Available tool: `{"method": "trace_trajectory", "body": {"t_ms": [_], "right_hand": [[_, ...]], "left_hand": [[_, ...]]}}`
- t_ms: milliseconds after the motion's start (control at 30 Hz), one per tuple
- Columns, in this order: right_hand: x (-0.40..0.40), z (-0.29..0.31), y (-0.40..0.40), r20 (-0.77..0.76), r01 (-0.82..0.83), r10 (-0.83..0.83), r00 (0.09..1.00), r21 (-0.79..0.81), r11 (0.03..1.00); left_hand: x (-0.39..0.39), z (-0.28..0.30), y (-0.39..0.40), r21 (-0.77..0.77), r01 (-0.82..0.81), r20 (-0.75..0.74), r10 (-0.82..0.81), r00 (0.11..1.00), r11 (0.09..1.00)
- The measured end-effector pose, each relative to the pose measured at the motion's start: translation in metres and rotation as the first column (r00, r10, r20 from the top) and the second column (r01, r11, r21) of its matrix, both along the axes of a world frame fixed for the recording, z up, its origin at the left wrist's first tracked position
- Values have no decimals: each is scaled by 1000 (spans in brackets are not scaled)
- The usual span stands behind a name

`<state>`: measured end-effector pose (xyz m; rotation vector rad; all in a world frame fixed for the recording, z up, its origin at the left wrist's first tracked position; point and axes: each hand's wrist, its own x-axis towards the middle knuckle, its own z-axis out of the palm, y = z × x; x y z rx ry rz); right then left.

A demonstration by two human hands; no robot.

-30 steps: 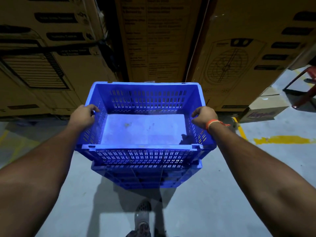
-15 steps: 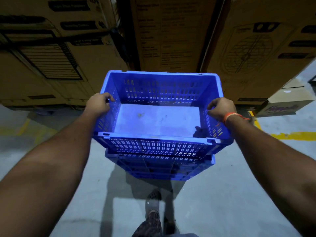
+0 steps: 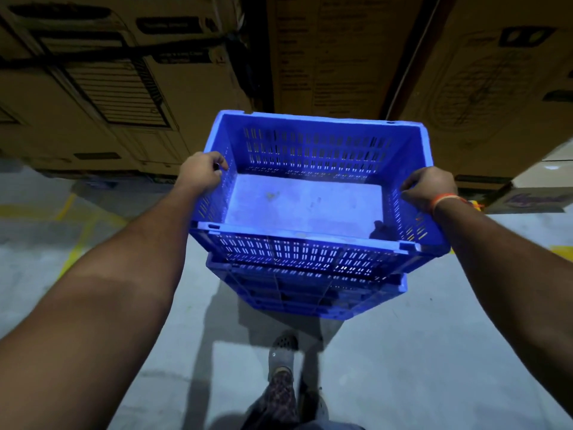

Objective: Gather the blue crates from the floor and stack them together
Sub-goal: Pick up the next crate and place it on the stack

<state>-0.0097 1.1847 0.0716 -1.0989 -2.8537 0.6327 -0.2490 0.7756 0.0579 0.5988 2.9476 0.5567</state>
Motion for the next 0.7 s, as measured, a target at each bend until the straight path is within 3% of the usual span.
{"method": "trace_trajectory", "body": {"t_ms": [700], "right_hand": [[-8,20,-21,80,110,-100,992,-131,985]], "left_hand": [[-1,5,-15,-43,7,16,-7,1000,999]]}}
